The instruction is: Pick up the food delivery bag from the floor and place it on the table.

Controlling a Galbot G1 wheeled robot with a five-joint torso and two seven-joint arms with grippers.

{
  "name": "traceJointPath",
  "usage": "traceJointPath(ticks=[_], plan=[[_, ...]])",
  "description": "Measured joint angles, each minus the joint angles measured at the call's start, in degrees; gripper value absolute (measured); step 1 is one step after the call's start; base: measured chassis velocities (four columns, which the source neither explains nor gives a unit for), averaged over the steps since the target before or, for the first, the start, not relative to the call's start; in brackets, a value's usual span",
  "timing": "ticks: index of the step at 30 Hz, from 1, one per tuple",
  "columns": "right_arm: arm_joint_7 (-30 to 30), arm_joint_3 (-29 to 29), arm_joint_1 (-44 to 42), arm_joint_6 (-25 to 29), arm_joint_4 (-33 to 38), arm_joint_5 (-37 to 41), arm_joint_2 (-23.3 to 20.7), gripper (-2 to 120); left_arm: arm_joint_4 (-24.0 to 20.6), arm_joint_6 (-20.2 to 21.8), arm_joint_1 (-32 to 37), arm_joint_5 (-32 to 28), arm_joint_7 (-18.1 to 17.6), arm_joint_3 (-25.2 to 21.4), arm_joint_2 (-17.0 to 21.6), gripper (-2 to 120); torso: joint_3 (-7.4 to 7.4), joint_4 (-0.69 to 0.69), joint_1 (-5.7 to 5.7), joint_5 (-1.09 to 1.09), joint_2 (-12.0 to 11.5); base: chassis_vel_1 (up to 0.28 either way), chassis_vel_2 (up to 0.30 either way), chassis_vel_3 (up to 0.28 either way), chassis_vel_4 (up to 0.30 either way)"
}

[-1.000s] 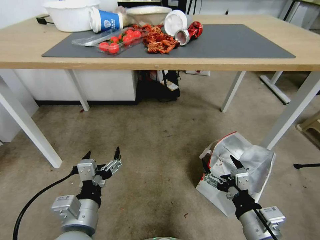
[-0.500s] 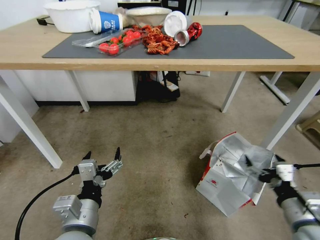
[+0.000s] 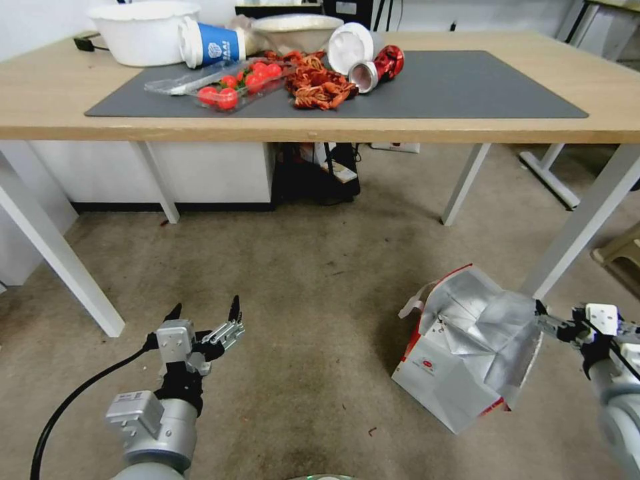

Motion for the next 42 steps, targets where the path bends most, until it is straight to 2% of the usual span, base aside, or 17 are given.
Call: traceJointPath(ticks=[7, 28, 30, 32, 34, 35, 37, 39, 42], plan=[[3.56, -4.14, 4.15, -4.31, -4.39, -1.55, 0.19, 100, 0.09, 0.0, 0.13, 0.08, -0.03, -0.7, -0.23, 100, 0.0, -0.01, 0.0, 0.0, 0.03, 0.0, 0.0, 0.0, 0.0], [5.11, -10.15, 9.5, -4.39, -14.97, -1.86, 0.05, 99, -0.24, -0.62, 1.23, 0.27, -0.09, -1.03, -0.64, 100, 0.0, 0.0, 0.0, 0.0, 0.05, 0.0, 0.0, 0.0, 0.0], [5.51, -10.44, 9.71, -4.56, -15.4, -1.59, 0.61, 89, -0.42, -0.64, 1.38, 0.34, -0.07, -1.02, -0.57, 100, 0.0, 0.0, 0.01, 0.0, 0.06, 0.0, 0.0, 0.0, 0.0], [5.63, -10.55, 9.72, -4.52, -15.55, -1.54, 0.85, 86, -0.47, -0.64, 1.42, 0.36, -0.07, -1.01, -0.53, 100, 0.0, 0.0, 0.0, 0.0, 0.06, 0.0, 0.0, 0.0, 0.0], [5.67, -10.68, 9.69, -4.07, -15.85, -1.52, 1.22, 75, -0.62, -0.69, 1.61, 0.45, -0.06, -0.98, -0.48, 100, 0.0, 0.0, 0.0, 0.0, 0.06, 0.0, 0.0, 0.0, 0.0], [5.67, -10.68, 9.69, -4.07, -15.85, -1.52, 1.22, 75, -0.62, -0.69, 1.61, 0.45, -0.06, -0.98, -0.48, 100, 0.0, 0.0, 0.0, 0.0, 0.06, 0.0, 0.0, 0.0, 0.0], [5.67, -10.72, 9.64, -3.89, -15.87, -1.52, 1.27, 64, -0.8, -0.78, 1.75, 0.52, -0.06, -0.98, -0.41, 100, 0.0, -0.01, 0.0, -0.01, 0.06, 0.0, 0.0, 0.0, 0.0], [5.64, -10.72, 9.62, -3.85, -15.87, -1.51, 1.27, 61, -0.85, -0.81, 1.77, 0.52, -0.06, -0.98, -0.36, 100, 0.0, 0.0, 0.0, 0.0, 0.07, 0.0, 0.0, 0.0, 0.0], [5.45, -10.72, 9.49, -3.76, -15.7, -1.45, 1.16, 45, -0.88, -0.92, 1.8, 0.55, -0.06, -0.98, -0.3, 100, 0.0, 0.0, 0.0, -0.01, 0.07, 0.0, 0.0, 0.0, 0.0]])
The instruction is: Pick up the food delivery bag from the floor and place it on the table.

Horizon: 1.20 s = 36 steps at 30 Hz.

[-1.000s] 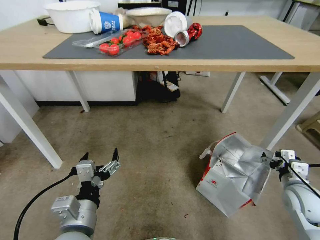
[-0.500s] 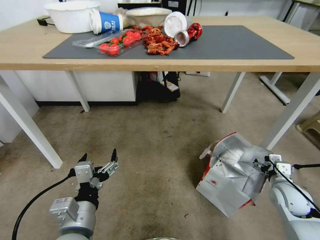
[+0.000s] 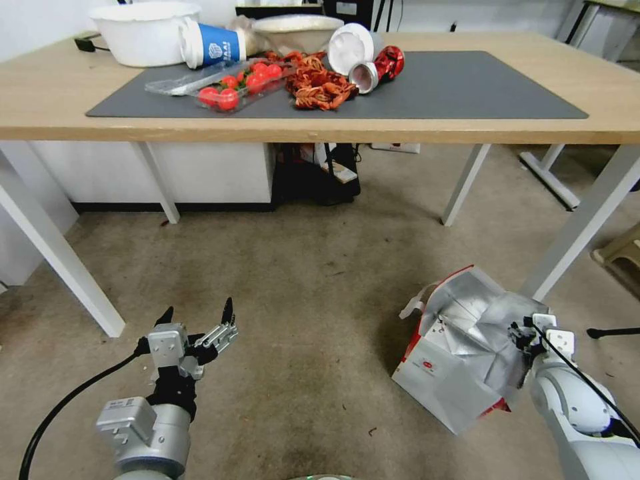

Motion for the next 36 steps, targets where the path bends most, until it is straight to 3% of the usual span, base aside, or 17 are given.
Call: traceJointPath(ticks=[3, 4, 9, 12, 14, 26, 36], plan=[[-0.12, 0.0, -0.08, 0.11, 0.15, 0.04, -0.1, 39, -0.03, -0.12, 0.05, 0.04, 0.0, 0.01, 0.0, 100, 0.0, 0.0, 0.0, 0.0, 0.0, 0.0, 0.0, 0.0, 0.0], [-0.21, 0.03, -0.13, 0.24, 0.27, 0.05, -0.16, 30, -0.08, -0.22, 0.07, 0.08, 0.0, 0.04, -0.01, 100, 0.0, 0.0, 0.0, 0.0, 0.0, 0.0, 0.0, 0.0, 0.0], [-0.34, 0.18, -0.28, 0.27, 0.62, 0.09, -0.18, 17, -0.14, -0.4, 0.07, 0.1, 0.0, 0.15, -0.03, 100, 0.0, 0.0, 0.0, 0.0, 0.0, 0.0, 0.0, 0.0, 0.0], [-0.58, 0.22, -0.5, 0.38, 0.99, 0.12, -0.25, 3, -0.14, -0.44, 0.06, 0.14, -0.01, 0.24, -0.02, 100, 0.0, 0.0, 0.0, 0.01, 0.0, 0.0, 0.0, 0.0, 0.0], [-0.7, 0.23, -0.59, 0.5, 1.13, 0.13, -0.29, 0, -0.14, -0.45, 0.1, 0.18, -0.01, 0.23, -0.01, 100, 0.0, 0.0, 0.0, 0.01, 0.0, 0.0, 0.0, 0.0, 0.0], [-1.88, 0.37, -1.22, 2.01, 2.67, 0.75, -0.56, 0, -0.6, -0.84, 0.66, 0.68, -0.01, 0.26, -0.13, 100, 0.0, 0.0, 0.0, 0.01, 0.01, 0.0, 0.0, 0.0, 0.0], [-10.22, 1.48, -4.2, 13.08, 8.33, 0.68, -0.48, 0, -0.69, -1.33, 1.08, 1.23, -0.1, 0.45, -0.33, 100, 0.0, 0.0, 0.0, 0.01, 0.01, 0.0, 0.0, 0.0, 0.0]])
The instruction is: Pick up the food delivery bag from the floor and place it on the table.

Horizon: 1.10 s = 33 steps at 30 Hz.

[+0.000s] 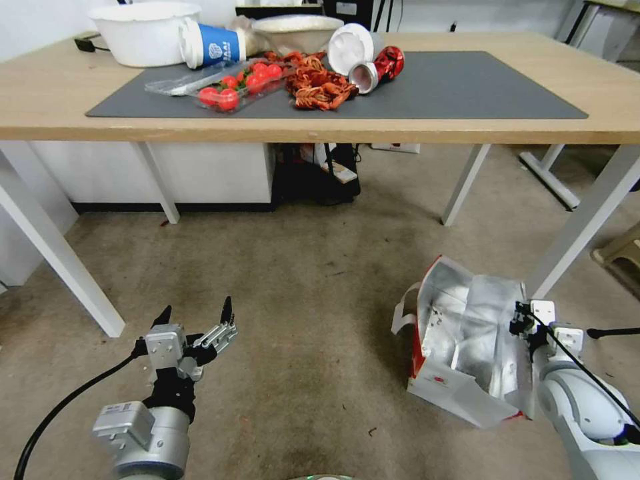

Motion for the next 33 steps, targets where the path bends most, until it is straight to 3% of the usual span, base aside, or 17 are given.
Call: traceJointPath(ticks=[6, 9, 10, 13, 15, 17, 29, 32, 33], plan=[[-6.0, 0.94, -1.41, 4.79, 2.6, 0.11, -0.12, 0, -0.01, -0.14, 0.03, 0.06, 0.0, -0.04, 0.0, 100, 0.0, 0.0, 0.0, 0.0, 0.0, 0.0, 0.0, 0.0, 0.0], [-17.73, 2.74, -3.06, 11.18, 5.05, 3.15, -1.45, 0, 0.15, -0.21, -0.14, 0.0, -0.06, -0.14, 0.08, 100, 0.0, 0.0, 0.0, -0.01, 0.0, 0.0, 0.0, 0.0, 0.0], [-17.73, 2.74, -3.06, 11.18, 5.05, 3.15, -1.45, 0, 0.15, -0.21, -0.14, 0.0, -0.06, -0.14, 0.08, 100, 0.0, 0.0, 0.0, -0.01, 0.0, 0.0, 0.0, 0.0, 0.0], [-27.15, 3.66, -3.53, 17.58, 5.09, 6.97, -2.32, 0, 0.35, -0.21, -0.5, -0.54, -0.43, -0.1, 0.09, 100, 0.0, 0.0, 0.0, 0.0, 0.0, 0.0, 0.0, 0.0, 0.0], [-27.15, 3.66, -3.53, 17.58, 5.09, 6.97, -2.32, 0, 0.35, -0.21, -0.5, -0.54, -0.43, -0.1, 0.09, 100, 0.0, 0.0, 0.0, 0.0, 0.0, 0.0, 0.0, 0.0, 0.0], [-31.71, 3.76, -3.55, 20.84, 4.73, 9.24, -2.75, 0, 0.45, -0.21, -0.63, -0.76, -0.56, -0.1, 0.1, 100, 0.0, 0.0, 0.0, 0.0, 0.0, 0.0, 0.0, 0.0, 0.0], [-37.84, 3.62, -3.31, 23.75, 4.13, 12.29, -3.14, 0, 0.62, -0.21, -0.86, -1.17, -0.82, -0.12, 0.15, 100, 0.0, 0.0, 0.0, 0.0, 0.0, 0.0, 0.0, 0.0, 0.0], [-43.92, 3.1, -2.93, 25.0, 3.71, 15.14, -3.53, 0, 0.67, -0.21, -1.08, -1.55, -0.96, -0.27, 0.18, 100, 0.0, 0.0, 0.0, 0.01, 0.0, 0.0, 0.0, 0.0, 0.0], [-48.52, 2.91, -2.59, 25.23, 3.59, 16.98, -3.84, 0, 0.67, -0.17, -1.23, -1.83, -1.03, -0.41, 0.22, 100, 0.0, 0.0, 0.0, 0.0, 0.0, 0.0, 0.0, 0.0, 0.0]])
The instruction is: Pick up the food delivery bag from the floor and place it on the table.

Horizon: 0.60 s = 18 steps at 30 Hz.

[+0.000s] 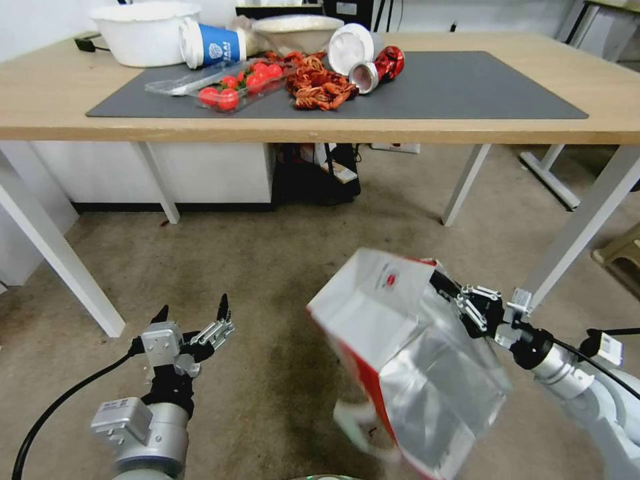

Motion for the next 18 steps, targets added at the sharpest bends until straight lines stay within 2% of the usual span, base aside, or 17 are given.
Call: traceJointPath(ticks=[1, 3, 4, 5, 7, 9, 10, 12, 14, 17, 18], plan=[[0.0, 0.0, 0.0, 0.0, 0.0, 0.0, 0.0, 0, 0.0, 0.0, 0.0, 0.0, 0.0, 0.0, 0.0, 100, 0.0, 0.0, 0.0, 0.0, 0.0, 0.0, 0.0, 0.0, 0.0], [-6.16, 0.0, 0.28, -0.24, -0.04, 2.73, -0.56, 0, -0.01, 0.09, -0.1, -0.41, -0.22, -0.03, 0.01, 100, 0.0, 0.0, 0.0, 0.0, 0.0, 0.0, 0.0, 0.0, 0.0], [-12.0, 0.09, 0.46, -1.06, -0.2, 5.93, -1.3, 0, -0.04, 0.19, -0.11, -0.53, -0.32, -0.05, -0.07, 100, 0.0, 0.0, 0.0, 0.0, 0.0, 0.0, 0.0, 0.0, 0.0], [-12.0, 0.09, 0.46, -1.06, -0.2, 5.93, -1.3, 0, -0.04, 0.19, -0.11, -0.53, -0.32, -0.05, -0.07, 100, 0.0, 0.0, 0.0, 0.0, 0.0, 0.0, 0.0, 0.0, 0.0], [-19.84, 0.82, 0.84, -2.68, -0.99, 10.9, -2.73, 0, -0.19, 0.23, 0.02, -0.56, -0.41, -0.05, -0.27, 100, 0.0, 0.0, 0.0, 0.01, 0.0, 0.0, 0.0, 0.0, 0.0], [-22.03, 1.21, 0.86, -3.65, -1.08, 13.09, -3.35, 0, -0.26, 0.26, 0.11, -0.56, -0.43, -0.04, -0.35, 100, 0.0, 0.0, 0.0, 0.0, 0.0, 0.0, 0.0, 0.0, 0.0], [-25.59, 2.09, 0.9, -6.55, -1.17, 17.39, -4.45, 0, -0.47, 0.31, 0.23, -0.57, -0.83, 0.09, -0.55, 100, 0.0, 0.0, 0.0, 0.0, 0.0, 0.0, 0.0, 0.0, 0.0], [-29.87, 3.32, 0.87, -10.69, -1.36, 20.31, -5.51, 0, -0.6, 0.42, 0.32, -0.57, -1.1, 0.2, -0.79, 100, 0.0, 0.0, 0.0, 0.0, 0.0, 0.0, 0.0, 0.0, 0.0], [-31.93, 3.82, 0.87, -12.23, -1.59, 20.73, -5.88, 0, -0.61, 0.43, 0.36, -0.5, -1.11, 0.2, -0.88, 100, 0.0, 0.0, 0.0, 0.0, 0.0, 0.0, 0.0, 0.0, 0.0], [-39.16, 5.04, 1.01, -17.26, -2.64, 21.89, -6.46, 0, -0.62, 0.4, 0.34, 0.03, -1.83, 0.11, -1.13, 100, 0.0, 0.0, 0.0, 0.0, 0.0, 0.0, 0.0, 0.0, 0.0], [-39.16, 5.04, 1.01, -17.26, -2.64, 21.89, -6.46, 0, -0.62, 0.4, 0.34, 0.03, -1.83, 0.11, -1.13, 100, 0.0, 0.0, 0.0, 0.0, 0.0, 0.0, 0.0, 0.0, 0.0]])
